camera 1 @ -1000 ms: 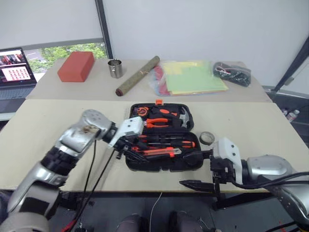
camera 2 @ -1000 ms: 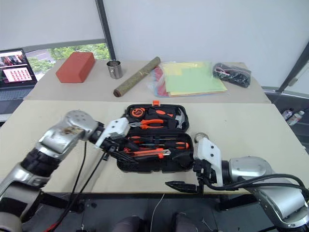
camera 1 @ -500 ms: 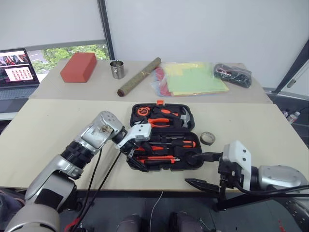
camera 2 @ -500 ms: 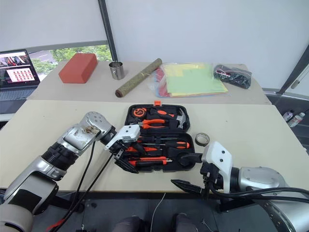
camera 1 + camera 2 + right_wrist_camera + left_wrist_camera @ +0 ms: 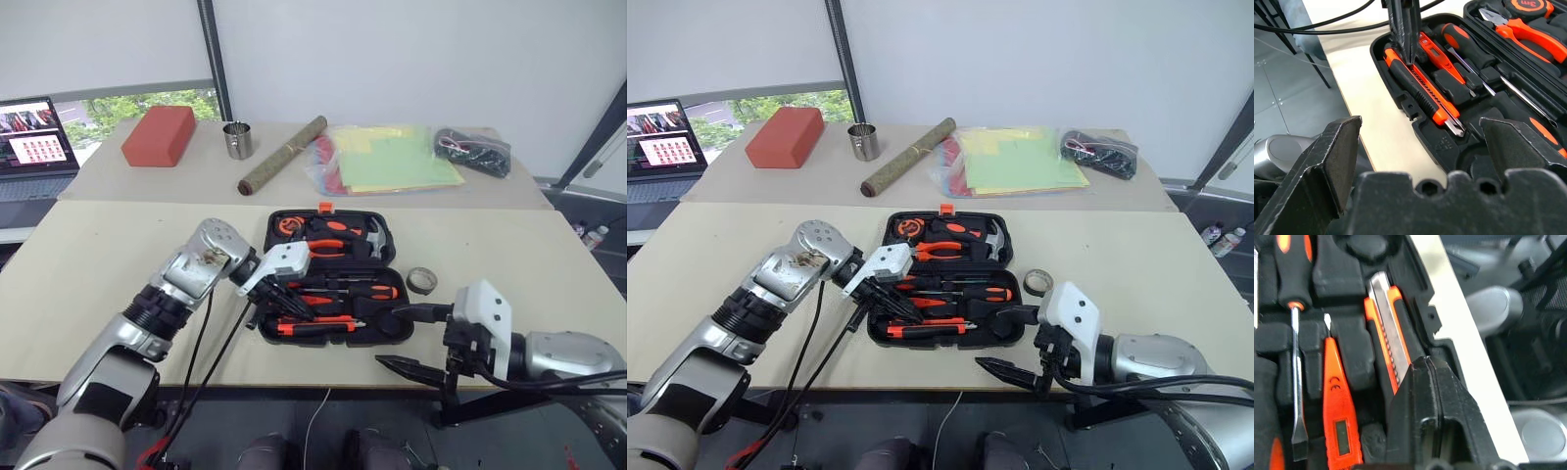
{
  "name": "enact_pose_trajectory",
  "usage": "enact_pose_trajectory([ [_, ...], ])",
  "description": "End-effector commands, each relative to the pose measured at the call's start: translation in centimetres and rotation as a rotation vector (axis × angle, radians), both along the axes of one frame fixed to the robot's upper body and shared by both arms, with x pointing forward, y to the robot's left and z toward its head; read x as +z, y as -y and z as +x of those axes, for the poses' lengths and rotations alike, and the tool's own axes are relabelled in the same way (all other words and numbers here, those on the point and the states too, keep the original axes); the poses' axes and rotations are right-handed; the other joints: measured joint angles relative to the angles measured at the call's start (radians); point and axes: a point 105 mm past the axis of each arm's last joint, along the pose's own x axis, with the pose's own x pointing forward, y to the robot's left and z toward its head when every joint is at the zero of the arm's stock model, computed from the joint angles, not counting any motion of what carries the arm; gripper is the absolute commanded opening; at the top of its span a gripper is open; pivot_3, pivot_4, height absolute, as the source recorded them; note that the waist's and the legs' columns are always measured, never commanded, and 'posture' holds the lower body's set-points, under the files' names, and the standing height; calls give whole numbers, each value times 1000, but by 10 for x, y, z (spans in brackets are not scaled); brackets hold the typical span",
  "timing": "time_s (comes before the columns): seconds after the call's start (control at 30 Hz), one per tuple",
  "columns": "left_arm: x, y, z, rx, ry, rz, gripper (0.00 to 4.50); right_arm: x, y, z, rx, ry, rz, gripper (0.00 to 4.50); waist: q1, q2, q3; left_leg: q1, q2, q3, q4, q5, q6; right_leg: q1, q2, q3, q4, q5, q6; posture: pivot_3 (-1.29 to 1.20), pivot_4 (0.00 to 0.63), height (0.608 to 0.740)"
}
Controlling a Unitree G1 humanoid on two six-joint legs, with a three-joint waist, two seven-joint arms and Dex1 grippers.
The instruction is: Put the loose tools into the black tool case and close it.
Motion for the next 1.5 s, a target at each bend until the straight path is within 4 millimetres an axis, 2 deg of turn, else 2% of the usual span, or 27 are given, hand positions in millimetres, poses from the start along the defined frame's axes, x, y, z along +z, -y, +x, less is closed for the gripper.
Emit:
enact_pose_trajectory([
  [0.03, -33, -14, 3, -42, 96, 147, 36, 6, -1, 2, -5, 41, -5, 4500, 0, 0, 0, 0, 0, 0, 0, 0, 0, 0, 0, 0, 0, 0, 0, 0, 150, 736],
  [0.13, -43, -16, 5, -44, 111, 158, 36, 6, 2, 3, -26, 36, 9, 4500, 1, 0, -3, 4, 0, 0, -1, 0, 0, 3, -1, 0, -1, 0, 0, 0, 150, 736],
  [0.2, -37, -14, 8, -33, 122, 124, 36, 6, 3, 2, -33, 34, 12, 4500, 2, 0, -4, 6, 0, 0, -1, -1, 0, 5, -2, 1, 0, 0, 0, 0, 150, 736],
  [0.3, -16, -12, 10, -5, 108, 35, 36, 7, 8, 2, -55, 43, 0, 4500, 4, 0, -5, 7, 0, 0, -1, -1, 2, 5, -3, 0, 0, -2, 4, 0, 150, 736],
  [0.37, 7, -11, 9, 0, 87, -79, 36, 7, 20, 8, -90, 42, -28, 4500, 3, 0, -5, 6, 0, 0, 0, -1, 2, 4, -3, 1, 0, -1, 5, 0, 150, 736],
  [0.5, 52, -15, 11, 38, 61, -313, 1052, 4, 54, 32, -160, 33, -147, 4500, -3, 0, -4, -1, 1, 0, 3, -1, 2, 0, -2, 0, 1, 2, 0, 0, 150, 736],
  [0.53, 60, -16, 14, 53, 75, -364, 1469, 4, 62, 40, -171, 32, -170, 4500, -6, 0, -4, -2, 1, 0, 4, -1, 2, -1, -2, 0, 1, 2, 0, 0, 150, 736],
  [0.57, 65, -17, 16, 68, 88, -398, 1961, 4, 68, 47, -179, 33, -183, 4500, -6, 0, -4, -2, 0, -1, 4, -1, 2, 0, -2, 0, 0, 2, 0, 0, 150, 736],
  [0.6, 68, -18, 18, 80, 92, -421, 2177, 3, 72, 54, -186, 36, -194, 4500, -7, 0, -4, -2, 0, 0, 4, -1, 3, 0, -2, 0, 0, 2, 0, 0, 150, 736],
  [0.73, 79, -17, 9, 66, 55, -475, 3582, -10, 86, 86, -175, 62, -320, 4500, -13, -1, -4, -1, 0, 0, 4, -1, 3, 1, -1, -1, 0, -1, 5, 0, 150, 736],
  [0.83, 83, -14, 4, 68, 39, -499, 4429, -18, 88, 107, -163, 81, -366, 4500, -15, -1, -3, -1, 0, 1, 4, -1, 3, 0, -1, 0, 0, -1, 5, 0, 150, 736],
  [1.0, 79, -14, 6, 113, 75, -490, 4429, -31, 76, 124, -106, 68, -362, 4500, -18, 0, -3, -1, 0, 1, 4, -1, 2, 1, 0, -1, 1, -1, 4, 0, 150, 736],
  [1.03, 78, -15, 5, 120, 74, -489, 4500, -35, 73, 125, -90, 66, -369, 3984, -18, 0, -3, -1, 0, 1, 4, -1, 2, 1, -1, -1, 1, 0, 4, 0, 150, 736],
  [1.07, 78, -17, 5, 126, 73, -488, 4500, -39, 71, 126, -80, 63, -383, 3777, -18, 0, -3, -1, 0, 1, 4, -1, 2, 1, -1, -1, 1, 0, 3, 0, 150, 736],
  [1.17, 76, -19, 4, 137, 70, -483, 4500, -47, 69, 128, -65, 59, -401, 2740, -18, 0, -3, -1, 0, 1, 4, -1, 2, 1, -1, -2, 0, 1, 2, 0, 150, 736],
  [1.3, 72, -20, 1, 141, 71, -467, 4500, -48, 72, 130, -86, 59, -394, 1416, -21, 0, -3, 0, 0, 1, 4, -1, 2, 2, -1, -2, 1, 1, 2, 0, 150, 736],
  [1.37, 69, -21, 0, 134, 76, -452, 4500, -43, 76, 132, -107, 76, -383, 715, -21, 0, -3, 0, 0, 1, 4, -1, 2, 2, -1, -2, 1, 1, 2, 0, 150, 736],
  [1.43, 66, -22, -3, 124, 72, -440, 4500, -29, 82, 129, -129, 85, -330, 90, -20, 0, -3, 0, 0, 1, 4, -1, 2, 2, -2, -2, 1, 1, 2, 0, 150, 736],
  [1.5, 64, -22, -4, 121, 71, -435, 4500, -16, 78, 119, -107, 79, -264, 28, -18, 0, -3, 0, 0, 1, 4, -1, 2, 2, -2, -2, 1, 1, 1, 0, 150, 736],
])
